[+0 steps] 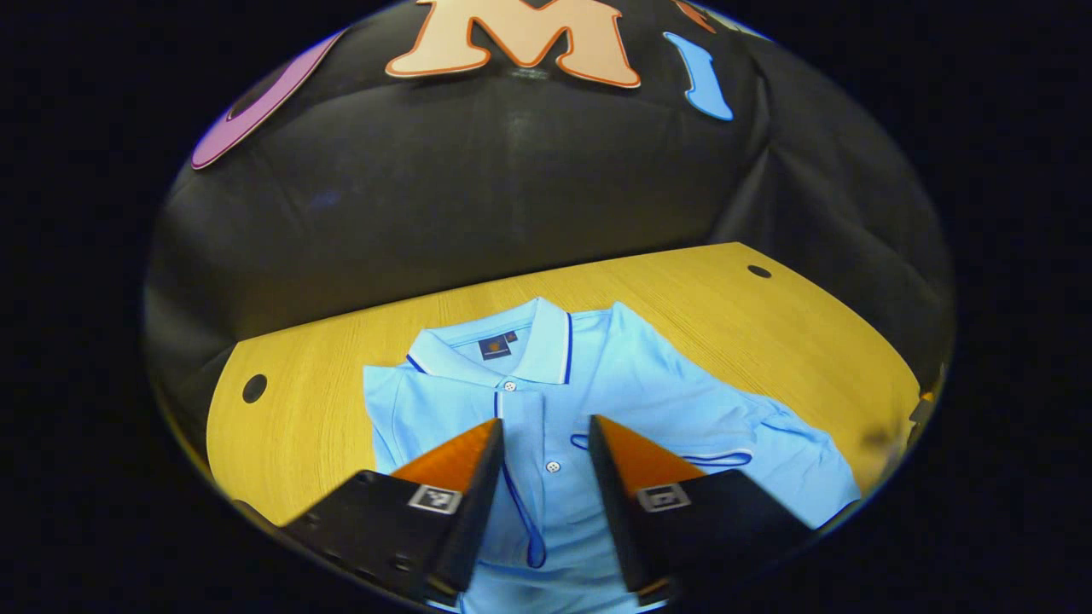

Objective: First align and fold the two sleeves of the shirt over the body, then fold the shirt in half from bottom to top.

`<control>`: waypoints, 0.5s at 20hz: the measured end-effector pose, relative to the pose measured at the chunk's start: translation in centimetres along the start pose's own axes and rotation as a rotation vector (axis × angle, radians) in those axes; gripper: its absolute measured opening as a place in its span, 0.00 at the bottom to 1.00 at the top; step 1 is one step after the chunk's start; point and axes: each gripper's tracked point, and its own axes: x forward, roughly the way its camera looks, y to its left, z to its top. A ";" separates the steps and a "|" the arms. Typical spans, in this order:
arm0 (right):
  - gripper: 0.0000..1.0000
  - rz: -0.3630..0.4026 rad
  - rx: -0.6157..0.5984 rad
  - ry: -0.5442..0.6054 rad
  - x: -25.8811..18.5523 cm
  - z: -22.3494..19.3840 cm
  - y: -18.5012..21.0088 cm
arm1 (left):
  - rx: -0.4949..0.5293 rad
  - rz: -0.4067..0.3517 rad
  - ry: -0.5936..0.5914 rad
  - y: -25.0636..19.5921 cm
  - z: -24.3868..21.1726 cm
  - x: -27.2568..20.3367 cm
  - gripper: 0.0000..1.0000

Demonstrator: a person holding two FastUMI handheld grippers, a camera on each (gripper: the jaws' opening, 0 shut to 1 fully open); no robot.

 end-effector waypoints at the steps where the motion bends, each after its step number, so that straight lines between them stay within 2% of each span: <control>1: 0.97 0.003 -0.007 0.008 0.1 -0.3 0.0 | -0.005 0.005 0.008 -0.3 -0.4 -0.5 0.90; 2: 0.97 0.004 -0.010 0.012 0.2 -0.4 0.2 | -0.017 -0.003 0.014 -0.9 -0.6 -1.4 0.98; 3: 0.97 0.007 -0.014 0.015 0.2 -0.4 0.3 | -0.039 -0.022 0.009 -1.9 -0.6 -2.6 1.00; 7: 0.97 0.015 -0.014 0.034 -0.1 -0.9 0.9 | -0.108 -0.108 -0.012 -4.9 -1.9 -8.9 0.96; 10: 0.97 0.023 -0.022 0.054 -0.2 -1.5 1.5 | -0.119 -0.104 -0.022 -5.2 -4.2 -14.0 0.96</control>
